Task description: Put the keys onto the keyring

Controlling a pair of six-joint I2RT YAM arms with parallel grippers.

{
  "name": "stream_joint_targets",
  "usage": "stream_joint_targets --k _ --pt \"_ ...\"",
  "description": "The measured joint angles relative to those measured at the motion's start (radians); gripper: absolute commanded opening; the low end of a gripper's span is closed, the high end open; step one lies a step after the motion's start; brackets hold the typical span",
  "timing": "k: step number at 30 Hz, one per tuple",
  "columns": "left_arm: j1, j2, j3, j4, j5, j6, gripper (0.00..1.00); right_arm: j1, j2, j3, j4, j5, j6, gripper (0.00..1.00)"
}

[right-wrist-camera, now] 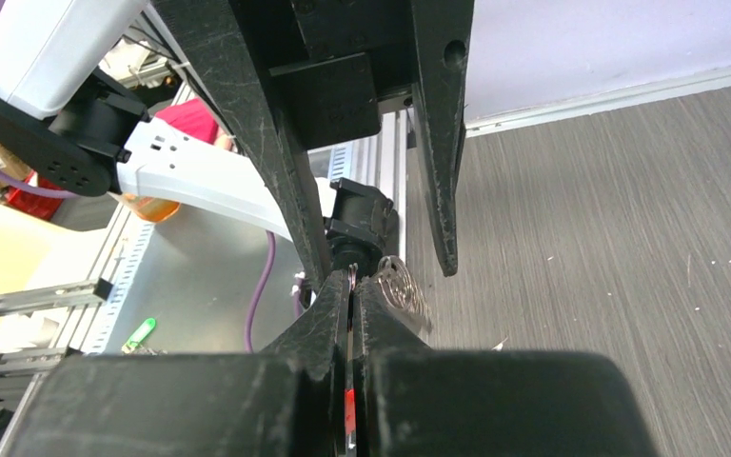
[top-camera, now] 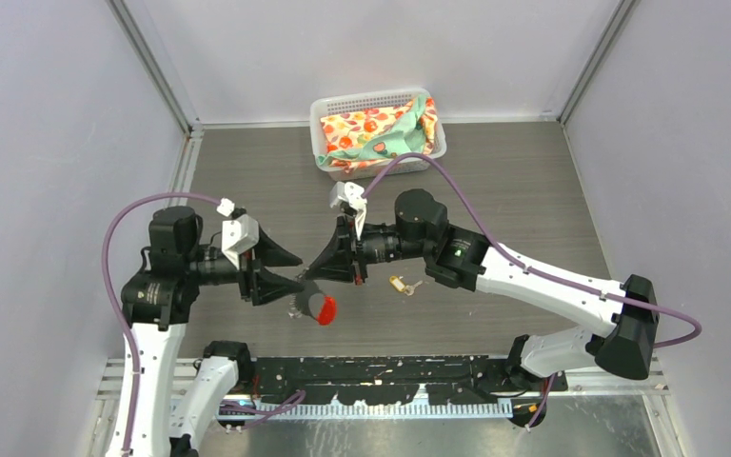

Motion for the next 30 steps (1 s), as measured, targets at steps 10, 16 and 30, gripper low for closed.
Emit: stream_joint_targets --k 10,16,30 --pt "0.000 -0.012 0.040 -0.014 0.060 0.031 0.37 0.007 0.002 0.039 -0.062 -0.034 -0.032 0.01" --pt "0.000 -0.013 0.041 -0.014 0.078 0.026 0.24 0.013 0.011 0.047 -0.071 -0.033 -0.041 0.01" --pt "-0.002 -0.016 0.041 -0.033 0.086 0.036 0.03 0.020 0.027 0.062 -0.092 -0.044 -0.055 0.01"
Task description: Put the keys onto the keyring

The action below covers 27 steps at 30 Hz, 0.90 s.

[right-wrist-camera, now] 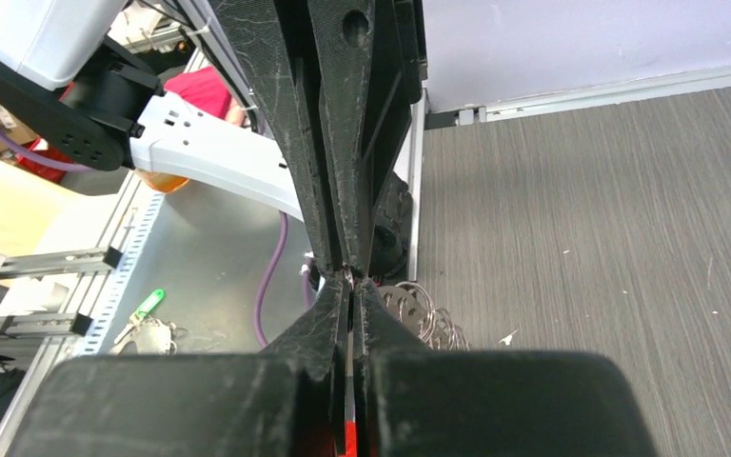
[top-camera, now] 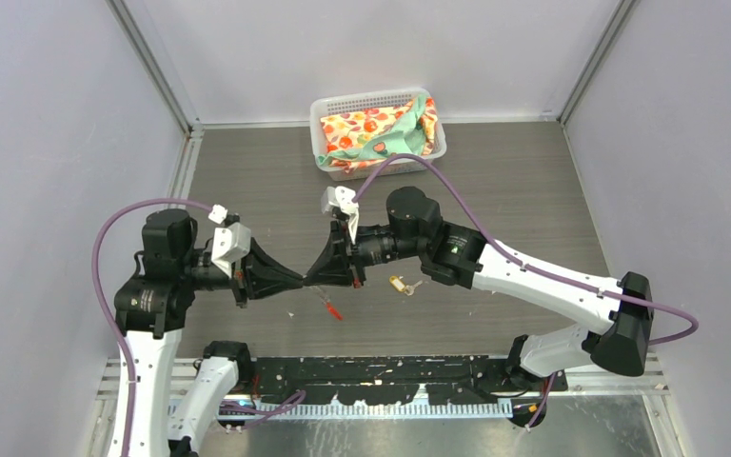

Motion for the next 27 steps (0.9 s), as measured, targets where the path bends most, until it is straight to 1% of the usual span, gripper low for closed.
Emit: stream_joint_targets --k 8,11,14,19,22,23,25,27 --pt "-0.001 -0.006 0.008 -0.008 0.065 -0.029 0.01 -0.003 0.004 0.000 0.050 -0.117 0.082 0.01" --pt "-0.002 -0.011 0.016 0.007 0.080 -0.059 0.01 -0.005 0.008 0.005 0.068 -0.138 0.101 0.01" --pt "-0.002 -0.016 0.018 0.023 0.084 -0.080 0.00 -0.003 0.014 0.024 0.051 -0.146 0.095 0.01" --pt "-0.003 -0.021 0.018 0.030 0.073 -0.098 0.00 0.005 0.014 0.039 0.018 -0.134 0.066 0.01" --pt "-0.003 -0.024 0.013 0.050 0.064 -0.137 0.06 0.015 0.014 0.052 -0.010 -0.112 0.032 0.01" --pt "-0.003 -0.026 0.008 0.064 0.062 -0.154 0.06 0.020 0.014 0.061 -0.031 -0.099 0.016 0.01" --pt "-0.003 -0.029 -0.006 0.090 0.060 -0.196 0.01 0.034 0.014 0.086 -0.089 -0.058 -0.028 0.01" --pt "-0.003 -0.030 -0.017 0.105 0.052 -0.222 0.00 0.052 0.013 0.109 -0.148 0.003 -0.075 0.01"
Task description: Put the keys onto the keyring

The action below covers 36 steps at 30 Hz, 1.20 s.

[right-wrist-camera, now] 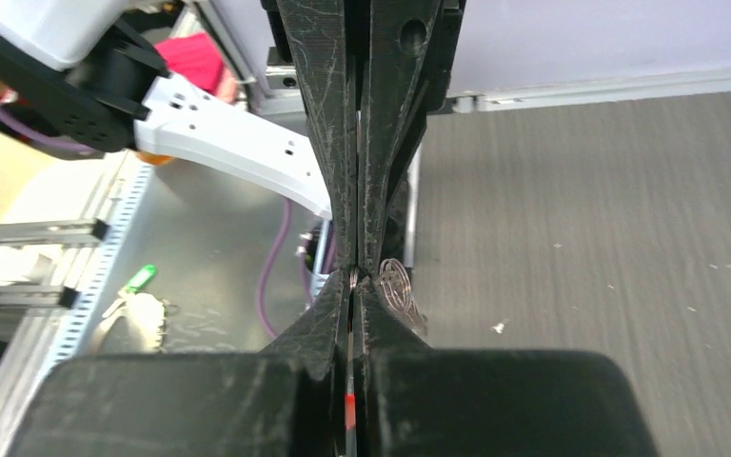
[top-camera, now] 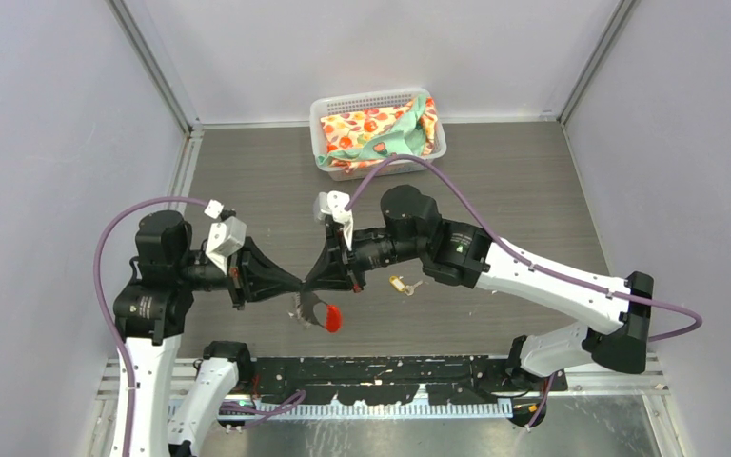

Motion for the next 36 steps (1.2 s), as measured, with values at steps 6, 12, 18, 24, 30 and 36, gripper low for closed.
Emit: stream_joint_targets --k 6,12,18,24,30,36 --pt "0.000 -0.003 -0.031 0.020 -0.050 -0.024 0.00 0.042 -0.010 0.013 -0.074 0.156 -0.100 0.07" --pt "0.000 0.001 -0.050 0.063 -0.090 -0.037 0.00 0.049 -0.010 0.013 -0.084 0.202 -0.133 0.26" --pt "-0.002 0.011 -0.053 0.131 -0.119 -0.096 0.00 0.052 -0.016 0.011 -0.074 0.239 -0.143 0.34" --pt "-0.007 0.016 -0.053 0.191 -0.138 -0.112 0.00 0.074 -0.051 -0.020 -0.045 0.312 -0.147 0.63" --pt "-0.007 0.020 -0.053 0.222 -0.144 -0.111 0.00 0.080 -0.136 -0.069 -0.029 0.399 -0.167 0.70" --pt "-0.007 0.019 -0.053 0.230 -0.118 -0.110 0.00 0.054 -0.223 -0.082 -0.032 0.441 -0.193 0.60"
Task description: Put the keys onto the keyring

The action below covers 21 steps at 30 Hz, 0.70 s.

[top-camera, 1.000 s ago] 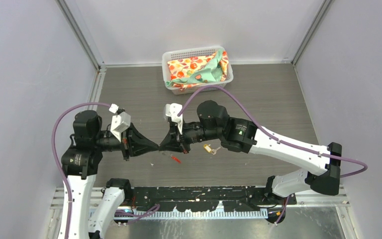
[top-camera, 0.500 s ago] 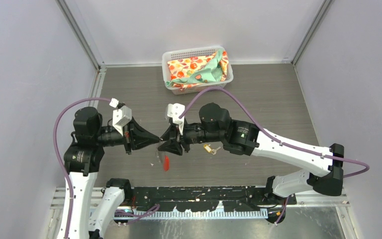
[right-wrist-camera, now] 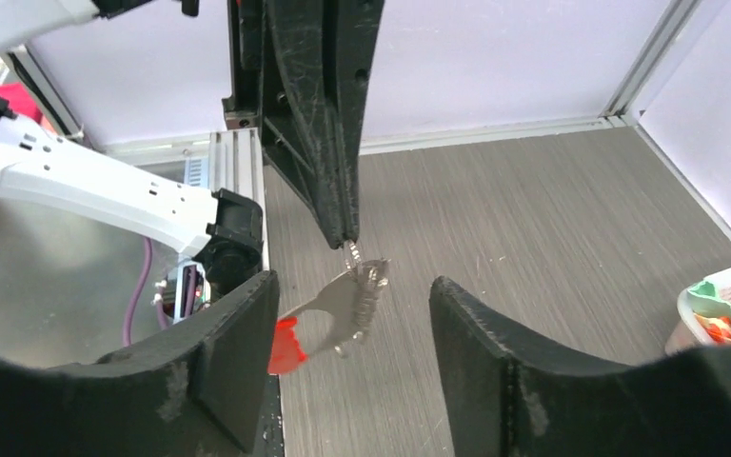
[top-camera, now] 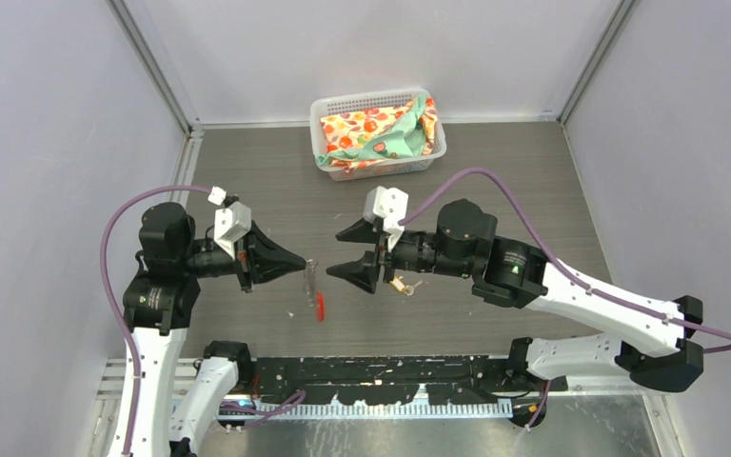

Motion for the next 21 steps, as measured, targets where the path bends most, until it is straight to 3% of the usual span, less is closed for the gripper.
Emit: stream_joint_targets --k 3,13,21 --pt "0.000 -0.002 0.000 0.003 0.009 0.000 0.00 -0.015 -0.018 -0.002 0.006 -0.011 0.000 0.53" --pt "0.000 -0.013 0.000 0.053 0.028 -0.049 0.00 -0.021 0.070 -0.050 0.095 -0.150 0.031 0.50" --pt "0.000 -0.023 0.002 0.073 0.053 -0.069 0.00 -0.021 0.093 -0.075 0.177 -0.158 0.047 0.44"
